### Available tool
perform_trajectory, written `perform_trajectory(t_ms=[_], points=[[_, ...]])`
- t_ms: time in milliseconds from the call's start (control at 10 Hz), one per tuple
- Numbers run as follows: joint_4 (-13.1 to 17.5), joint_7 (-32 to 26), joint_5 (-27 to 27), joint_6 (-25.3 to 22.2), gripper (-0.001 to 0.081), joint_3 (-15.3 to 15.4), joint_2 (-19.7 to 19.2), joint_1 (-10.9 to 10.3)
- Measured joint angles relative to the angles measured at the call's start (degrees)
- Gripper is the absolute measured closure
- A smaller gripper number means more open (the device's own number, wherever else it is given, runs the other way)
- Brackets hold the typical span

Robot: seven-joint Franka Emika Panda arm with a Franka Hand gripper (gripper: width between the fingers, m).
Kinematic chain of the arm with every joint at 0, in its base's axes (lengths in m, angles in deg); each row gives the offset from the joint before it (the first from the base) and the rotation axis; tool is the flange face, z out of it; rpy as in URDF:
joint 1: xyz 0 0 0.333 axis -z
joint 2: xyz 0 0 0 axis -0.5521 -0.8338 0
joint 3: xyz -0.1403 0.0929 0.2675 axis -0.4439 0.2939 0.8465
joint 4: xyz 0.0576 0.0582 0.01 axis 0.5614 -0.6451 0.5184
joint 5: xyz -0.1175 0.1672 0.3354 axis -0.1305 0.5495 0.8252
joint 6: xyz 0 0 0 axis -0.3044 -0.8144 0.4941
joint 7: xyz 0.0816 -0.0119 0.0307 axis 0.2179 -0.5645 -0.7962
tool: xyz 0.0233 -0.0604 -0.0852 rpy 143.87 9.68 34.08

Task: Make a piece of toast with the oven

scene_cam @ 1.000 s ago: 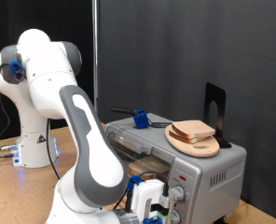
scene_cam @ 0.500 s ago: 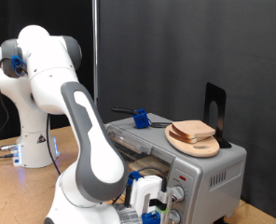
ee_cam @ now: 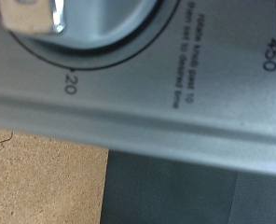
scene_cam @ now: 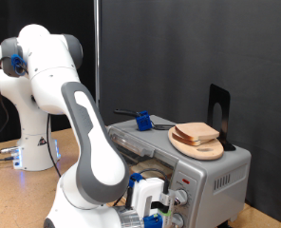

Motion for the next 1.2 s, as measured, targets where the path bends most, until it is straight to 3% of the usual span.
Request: perform_trajectory(t_ms=[400, 700, 1200], points=[[0.66, 2.09, 0.14, -2.3, 0.0007, 0.0, -0.64, 0.88], [4.3, 2.15, 0.79, -9.86, 0.0007, 0.54, -1.41, 3.54], [8.04, 4.81, 1.98, -9.81, 0.0007, 0.5, -1.75, 3.95]])
